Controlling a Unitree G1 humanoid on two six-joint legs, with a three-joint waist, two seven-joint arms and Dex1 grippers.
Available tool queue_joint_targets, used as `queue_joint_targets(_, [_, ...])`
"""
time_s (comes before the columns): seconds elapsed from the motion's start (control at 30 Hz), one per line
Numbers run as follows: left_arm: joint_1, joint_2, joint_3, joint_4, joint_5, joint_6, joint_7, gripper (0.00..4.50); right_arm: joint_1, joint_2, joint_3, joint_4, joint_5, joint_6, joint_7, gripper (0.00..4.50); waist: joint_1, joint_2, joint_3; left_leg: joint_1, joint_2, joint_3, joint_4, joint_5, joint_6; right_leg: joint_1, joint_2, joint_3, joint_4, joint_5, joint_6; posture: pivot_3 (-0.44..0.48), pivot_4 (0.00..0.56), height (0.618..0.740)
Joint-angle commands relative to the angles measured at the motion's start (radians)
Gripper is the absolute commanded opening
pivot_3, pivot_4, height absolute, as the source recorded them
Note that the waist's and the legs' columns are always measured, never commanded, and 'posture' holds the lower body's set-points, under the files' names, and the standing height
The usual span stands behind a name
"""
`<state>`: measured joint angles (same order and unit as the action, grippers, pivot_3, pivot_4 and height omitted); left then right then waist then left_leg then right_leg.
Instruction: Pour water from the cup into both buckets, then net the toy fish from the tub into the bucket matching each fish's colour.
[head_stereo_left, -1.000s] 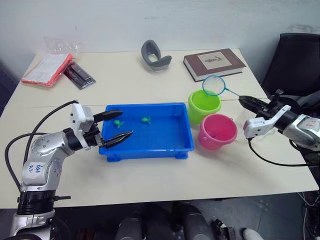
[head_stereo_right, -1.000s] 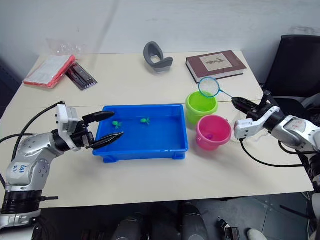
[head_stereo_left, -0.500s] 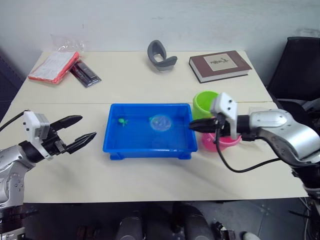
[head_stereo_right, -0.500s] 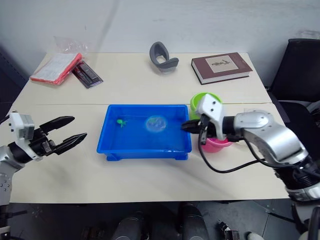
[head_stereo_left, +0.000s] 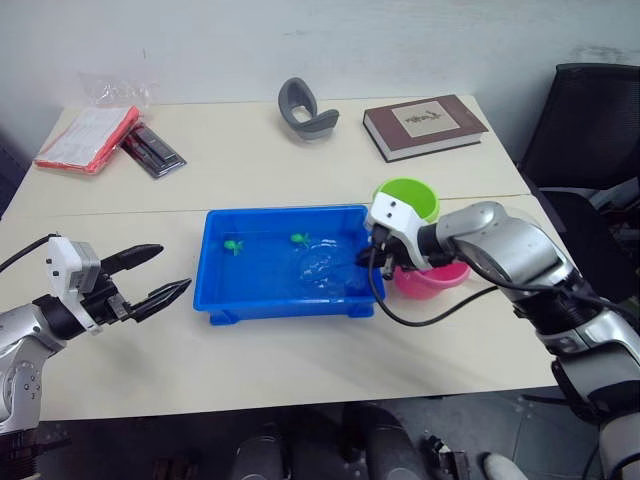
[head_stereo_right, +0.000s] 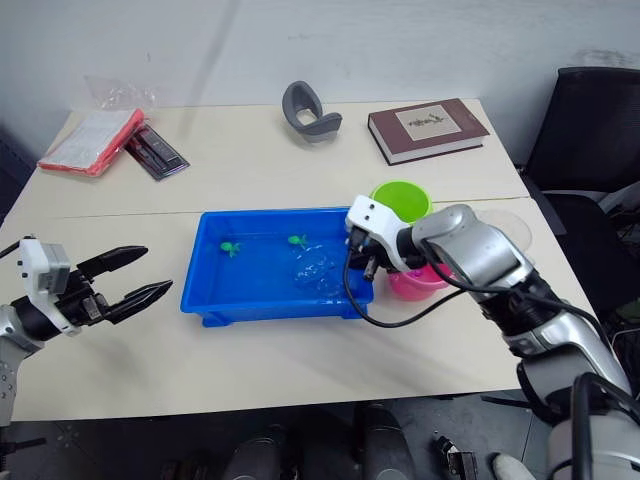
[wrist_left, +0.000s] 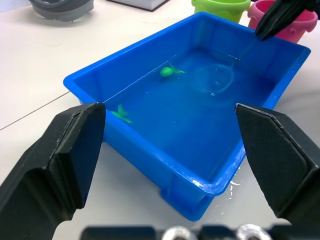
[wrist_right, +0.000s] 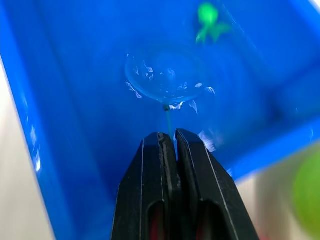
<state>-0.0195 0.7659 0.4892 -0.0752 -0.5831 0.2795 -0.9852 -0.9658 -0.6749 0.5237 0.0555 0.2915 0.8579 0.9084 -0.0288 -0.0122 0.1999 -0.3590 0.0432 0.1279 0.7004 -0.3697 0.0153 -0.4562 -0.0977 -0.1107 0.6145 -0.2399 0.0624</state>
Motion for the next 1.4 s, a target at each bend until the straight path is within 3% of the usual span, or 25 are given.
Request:
queue_joint_targets(0.03, [-0.003,0.019,0.017,-0.053,0.003,-0.026,0.002,4.44,-0.028,0.069,-0.011,0.086,-0.069,-0.034,-0.023,0.0,0.001,-0.002,-0.001,0.0,0.0,0.001,0.0,0.0,0.0,-0.001,0.0,0.001,0.001,0.0,0.0,0.0,0.15,0.74])
queue_joint_targets(0.23, [-0.016,0.017,0.008,-0.073,0.002,-0.018,0.014,4.44,-0.01,0.143,-0.061,0.145,-0.148,-0.188,-0.069,0.0,0.0,-0.003,-0.002,-0.006,-0.001,0.003,0.001,0.001,0.0,-0.008,0.0,0.002,0.004,0.0,0.0,0.0,0.15,0.74])
queue_joint_targets(0.33, [-0.017,0.02,0.017,-0.075,0.002,-0.014,0.022,4.44,0.023,0.142,-0.059,0.108,-0.174,-0.264,-0.045,0.0,-0.001,-0.003,-0.002,-0.007,-0.001,0.002,0.001,0.001,0.0,-0.009,0.0,0.002,0.004,0.0,0.0,0.0,0.15,0.74])
queue_joint_targets(0.5, [-0.02,0.019,0.013,-0.071,0.0,-0.012,0.028,4.44,0.148,0.165,-0.193,-0.017,-0.072,-0.34,-0.011,0.0,0.0,-0.003,-0.002,-0.007,-0.001,0.002,0.001,0.001,0.0,-0.009,0.001,0.002,0.004,0.0,0.0,0.0,0.15,0.74])
queue_joint_targets(0.9, [-0.076,0.021,-0.034,-0.04,0.006,-0.009,0.016,4.44,0.389,0.004,-0.398,-0.299,0.027,-0.379,0.095,0.0,0.004,-0.003,-0.002,-0.007,-0.001,0.001,0.001,0.001,0.0,-0.008,0.002,0.001,0.003,0.0,0.0,0.0,0.15,0.74])
queue_joint_targets(1.1, [-0.141,0.001,-0.086,-0.026,-0.015,0.019,0.018,4.44,0.483,-0.009,-0.499,-0.27,0.032,-0.469,0.057,0.0,0.004,-0.003,-0.002,-0.006,-0.004,0.001,0.001,0.002,0.002,-0.008,0.002,0.002,0.004,0.001,0.001,0.0,0.15,0.74])
queue_joint_targets(1.23, [-0.183,-0.007,-0.133,-0.022,-0.013,0.034,0.005,4.44,0.538,-0.038,-0.515,-0.233,-0.015,-0.639,0.096,0.0,0.004,-0.003,-0.002,-0.006,-0.005,0.002,0.001,0.002,0.002,-0.008,0.002,0.002,0.005,0.001,0.001,0.0,0.15,0.74])
queue_joint_targets(1.4, [-0.253,-0.031,-0.182,-0.005,-0.015,0.046,-0.002,4.44,0.571,-0.043,-0.594,-0.262,0.044,-0.618,0.078,0.0,0.005,-0.003,-0.002,-0.006,-0.005,0.002,0.002,0.003,0.002,-0.008,0.002,0.002,0.006,0.001,0.001,0.0,0.15,0.74])
